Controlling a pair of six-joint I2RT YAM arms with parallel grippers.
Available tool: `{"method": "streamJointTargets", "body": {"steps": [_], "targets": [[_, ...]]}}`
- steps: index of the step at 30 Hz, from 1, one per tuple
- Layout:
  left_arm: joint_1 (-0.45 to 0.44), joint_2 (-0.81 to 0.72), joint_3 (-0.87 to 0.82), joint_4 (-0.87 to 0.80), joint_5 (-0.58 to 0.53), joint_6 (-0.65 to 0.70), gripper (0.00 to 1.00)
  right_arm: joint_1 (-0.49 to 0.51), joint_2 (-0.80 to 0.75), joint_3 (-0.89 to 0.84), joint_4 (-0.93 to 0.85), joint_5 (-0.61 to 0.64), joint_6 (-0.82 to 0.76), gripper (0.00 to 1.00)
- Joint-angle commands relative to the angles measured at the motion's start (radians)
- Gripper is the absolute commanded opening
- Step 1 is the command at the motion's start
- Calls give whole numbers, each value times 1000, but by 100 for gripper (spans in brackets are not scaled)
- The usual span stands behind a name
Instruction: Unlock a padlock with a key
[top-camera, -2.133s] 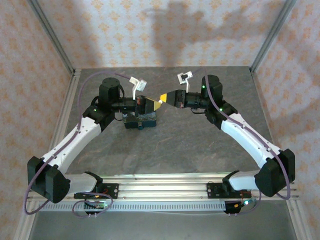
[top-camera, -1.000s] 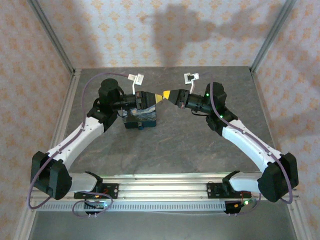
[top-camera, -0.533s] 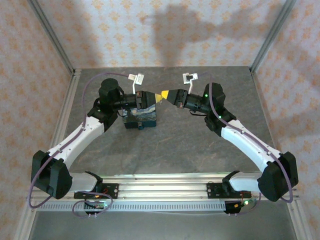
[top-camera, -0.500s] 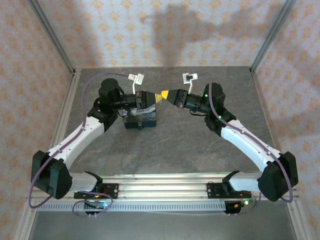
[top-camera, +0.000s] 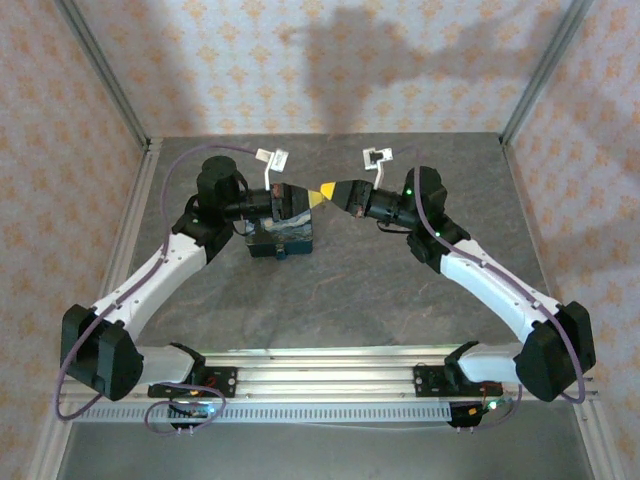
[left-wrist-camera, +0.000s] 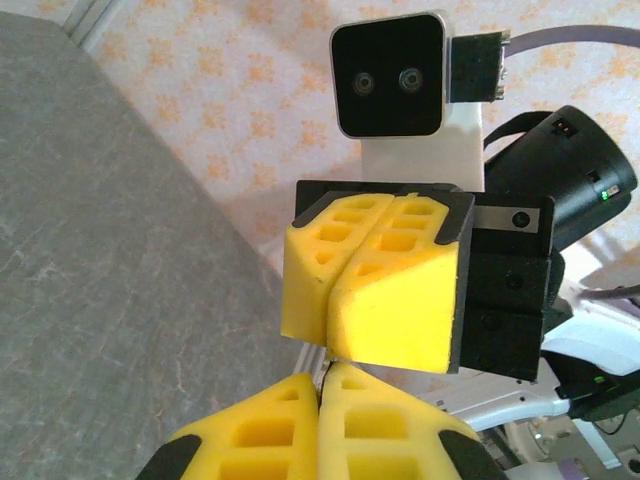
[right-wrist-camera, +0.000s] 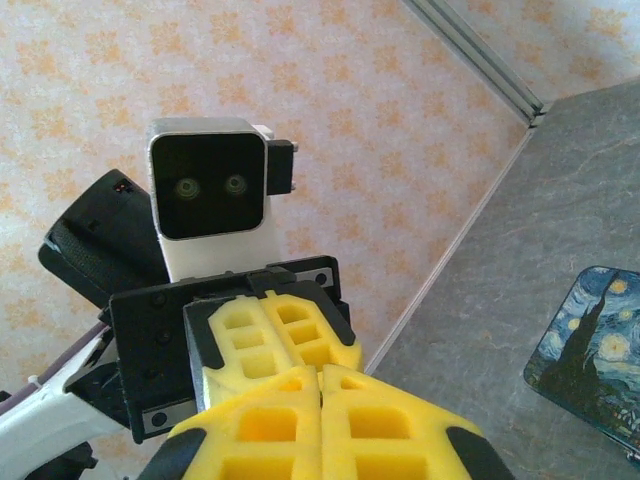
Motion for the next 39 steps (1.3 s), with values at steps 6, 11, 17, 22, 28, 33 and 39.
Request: {"method": "streamJointTargets", "body": {"steps": [6,11,17,22,28,33,39], "targets": [[16,-44,29,-109,-8,73,0,3,-20,10,-6,41,-33,0],[16,-45,26,-88,-1,56,15,3,-20,3,7,42,-29,0],[15,-47,25,-81,18,54,16,3,-16,3,10,36,-29,0],[15,-51,17,-75,21,50,18,5,-7,4,22,26,-18,0],[15,-51,21,-67,21,50,18,10,-1,11,23,20,-16,0],[15,-47,26,-61,22,47,17,16,5,12,22,16,-15,0],[15,-45,26,-56,20,45,17,22,10,20,22,14,-15,0]]}}
